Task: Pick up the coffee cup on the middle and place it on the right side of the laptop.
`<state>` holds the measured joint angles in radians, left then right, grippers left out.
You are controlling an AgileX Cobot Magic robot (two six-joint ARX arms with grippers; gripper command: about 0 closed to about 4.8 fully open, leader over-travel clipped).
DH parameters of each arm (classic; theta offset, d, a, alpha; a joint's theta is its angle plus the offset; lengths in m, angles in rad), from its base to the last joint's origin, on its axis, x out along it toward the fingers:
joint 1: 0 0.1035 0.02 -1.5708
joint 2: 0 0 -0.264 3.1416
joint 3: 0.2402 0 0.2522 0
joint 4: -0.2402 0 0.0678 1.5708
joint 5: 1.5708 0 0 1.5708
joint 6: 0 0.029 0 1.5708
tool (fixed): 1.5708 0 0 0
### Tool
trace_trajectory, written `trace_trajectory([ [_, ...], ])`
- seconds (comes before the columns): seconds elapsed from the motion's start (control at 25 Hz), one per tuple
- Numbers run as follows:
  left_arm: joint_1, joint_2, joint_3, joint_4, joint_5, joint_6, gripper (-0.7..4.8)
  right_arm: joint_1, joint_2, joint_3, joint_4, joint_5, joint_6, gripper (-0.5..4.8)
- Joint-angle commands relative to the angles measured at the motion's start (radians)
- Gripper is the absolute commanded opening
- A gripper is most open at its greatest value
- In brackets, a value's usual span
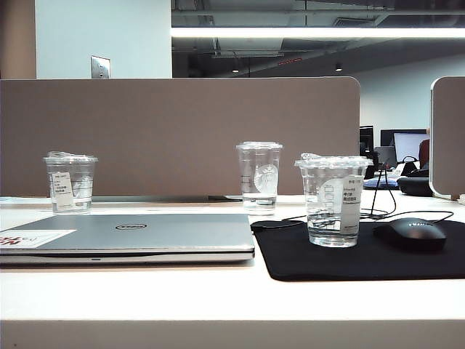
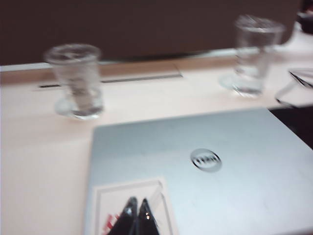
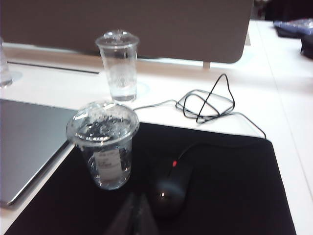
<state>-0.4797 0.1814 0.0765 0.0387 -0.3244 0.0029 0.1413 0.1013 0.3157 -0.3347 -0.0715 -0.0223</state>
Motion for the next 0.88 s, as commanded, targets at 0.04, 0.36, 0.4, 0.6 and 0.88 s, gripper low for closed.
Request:
trace_trajectory([
  [0.04,0.095,0.002,-0.047,0.156,0.010,-0.005,-0.05,0.000,0.001,-0.061,0.137,0.007,0.004,-0.05],
  [0.36,0.186,0.002,-0.071,0.127,0.033,-0.003,-0.05,0.000,0.001,-0.251,0.329,0.051,0.003,-0.05],
  [0.4,0.187,0.002,-0.071,0.128,0.024,-0.003,-0.05,0.000,0.001,-0.272,0.349,0.051,0.003,-0.05],
  [0.6,0.188,0.002,-0.071,0.127,-0.038,-0.029,-0.05,0.000,0.001,-0.314,0.358,0.074,0.003,-0.05],
  [0.88,0.187,0.002,-0.070,0.127,-0.080,-0.030,-0.05,0.000,0.000,-0.314,0.353,0.076,0.003,-0.05],
])
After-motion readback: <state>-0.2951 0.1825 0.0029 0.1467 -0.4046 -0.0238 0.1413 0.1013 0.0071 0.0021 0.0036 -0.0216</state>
